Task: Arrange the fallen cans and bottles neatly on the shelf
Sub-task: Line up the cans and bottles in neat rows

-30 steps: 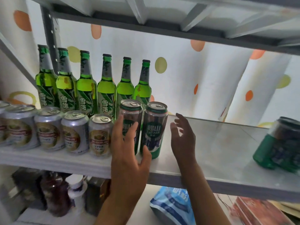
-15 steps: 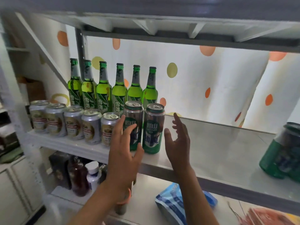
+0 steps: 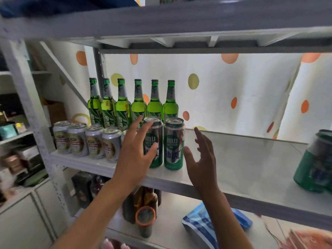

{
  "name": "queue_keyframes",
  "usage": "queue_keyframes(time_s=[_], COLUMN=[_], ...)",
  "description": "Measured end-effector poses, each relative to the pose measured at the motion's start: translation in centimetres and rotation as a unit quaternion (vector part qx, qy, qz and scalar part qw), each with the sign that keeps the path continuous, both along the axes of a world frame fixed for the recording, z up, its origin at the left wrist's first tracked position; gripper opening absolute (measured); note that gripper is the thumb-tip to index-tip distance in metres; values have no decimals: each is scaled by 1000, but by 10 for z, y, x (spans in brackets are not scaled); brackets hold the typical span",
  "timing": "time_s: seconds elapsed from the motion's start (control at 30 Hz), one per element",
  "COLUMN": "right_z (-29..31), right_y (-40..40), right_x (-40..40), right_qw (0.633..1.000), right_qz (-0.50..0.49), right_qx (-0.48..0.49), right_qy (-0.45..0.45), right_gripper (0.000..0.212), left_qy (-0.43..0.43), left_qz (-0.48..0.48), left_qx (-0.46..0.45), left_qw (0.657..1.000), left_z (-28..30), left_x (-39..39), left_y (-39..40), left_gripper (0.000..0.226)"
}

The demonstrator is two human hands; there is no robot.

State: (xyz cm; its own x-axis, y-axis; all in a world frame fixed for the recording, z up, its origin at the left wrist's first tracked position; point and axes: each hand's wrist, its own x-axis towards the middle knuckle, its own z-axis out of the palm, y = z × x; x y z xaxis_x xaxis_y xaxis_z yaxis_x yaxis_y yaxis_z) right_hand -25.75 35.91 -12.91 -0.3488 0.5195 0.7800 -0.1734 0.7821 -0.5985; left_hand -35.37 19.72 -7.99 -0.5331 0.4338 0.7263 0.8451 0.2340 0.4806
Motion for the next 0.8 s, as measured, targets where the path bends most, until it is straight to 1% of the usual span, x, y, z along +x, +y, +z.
queue_keyframes(time_s=[0.1,0.2,0.37,0.47,0.6,0.67,0.73,0.8], right_z=[14,26,37,44,52,52,49,48], right_y=[-6,-10,-14,-15,-21,-25,-28,-29], right_x=[-4,-8,-15,-21,-32,-36,-39,-43], right_qw=[1000,999,998,997,996,995,992,990], right_qz=[-2,-9,-25,-24,-23,-36,-61,-76], right_qx=[-1,14,23,5,8,4,0,-10], right_qy=[-15,-44,-62,-74,-83,-97,-111,-117], right_gripper=[62,69,78,79,78,76,69,64], left_qy=[3,46,17,13,-7,-37,-98,-133], left_qz=[-25,-27,-35,-62,-82,-99,-130,-151], left_qx=[11,33,-32,-39,-58,-80,-91,-94], left_qw=[1000,998,999,997,995,991,982,975], left_z=[16,22,25,29,35,37,41,45], left_x=[-16,-34,-59,-68,-79,-83,-86,-89], left_y=[1,1,-2,-2,0,3,6,9], left_gripper=[46,33,45,50,53,49,47,46])
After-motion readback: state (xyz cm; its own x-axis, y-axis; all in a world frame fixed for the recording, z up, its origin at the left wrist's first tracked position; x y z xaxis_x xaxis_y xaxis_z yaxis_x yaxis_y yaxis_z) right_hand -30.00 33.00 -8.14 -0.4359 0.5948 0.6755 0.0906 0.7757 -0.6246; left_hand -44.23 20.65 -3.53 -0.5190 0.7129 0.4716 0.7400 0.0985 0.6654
